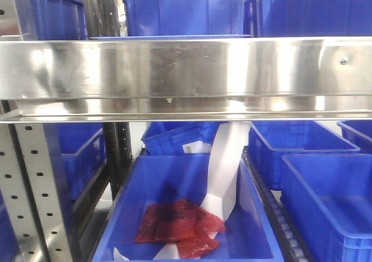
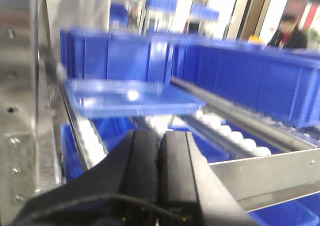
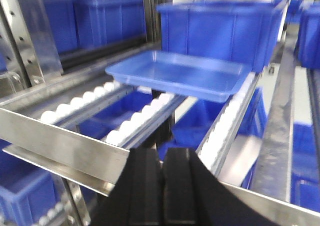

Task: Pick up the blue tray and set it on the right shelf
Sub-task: 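Open both grippers and release the tray on the shelf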

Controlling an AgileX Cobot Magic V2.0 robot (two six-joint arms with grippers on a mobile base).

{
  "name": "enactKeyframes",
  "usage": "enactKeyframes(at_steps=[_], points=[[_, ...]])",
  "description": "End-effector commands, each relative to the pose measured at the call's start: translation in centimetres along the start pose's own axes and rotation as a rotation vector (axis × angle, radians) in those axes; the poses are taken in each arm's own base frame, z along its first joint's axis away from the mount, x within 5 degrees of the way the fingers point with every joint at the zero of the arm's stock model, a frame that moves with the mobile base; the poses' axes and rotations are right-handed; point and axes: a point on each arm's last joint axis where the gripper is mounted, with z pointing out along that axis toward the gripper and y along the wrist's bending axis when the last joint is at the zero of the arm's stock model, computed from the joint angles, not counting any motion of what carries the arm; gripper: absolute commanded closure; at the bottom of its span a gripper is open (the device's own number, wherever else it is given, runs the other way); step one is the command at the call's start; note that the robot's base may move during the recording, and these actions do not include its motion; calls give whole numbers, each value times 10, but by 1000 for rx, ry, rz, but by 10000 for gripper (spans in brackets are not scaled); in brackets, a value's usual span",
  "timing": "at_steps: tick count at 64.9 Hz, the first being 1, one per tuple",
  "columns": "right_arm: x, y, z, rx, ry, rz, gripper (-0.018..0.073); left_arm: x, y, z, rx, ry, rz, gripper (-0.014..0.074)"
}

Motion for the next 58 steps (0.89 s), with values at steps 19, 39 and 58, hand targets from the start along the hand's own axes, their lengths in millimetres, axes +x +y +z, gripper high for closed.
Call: enactKeyframes(at_steps=[19, 39, 58], points=[[-15, 2, -31, -45, -182, -21, 503, -13, -7, -39, 88, -237, 11, 645], [-16, 2, -31, -49, -188, -21, 503, -13, -7, -39, 88, -237, 11, 645], [-16, 2, -31, -48, -187, -21, 503, -13, -7, -39, 88, -237, 11, 645]])
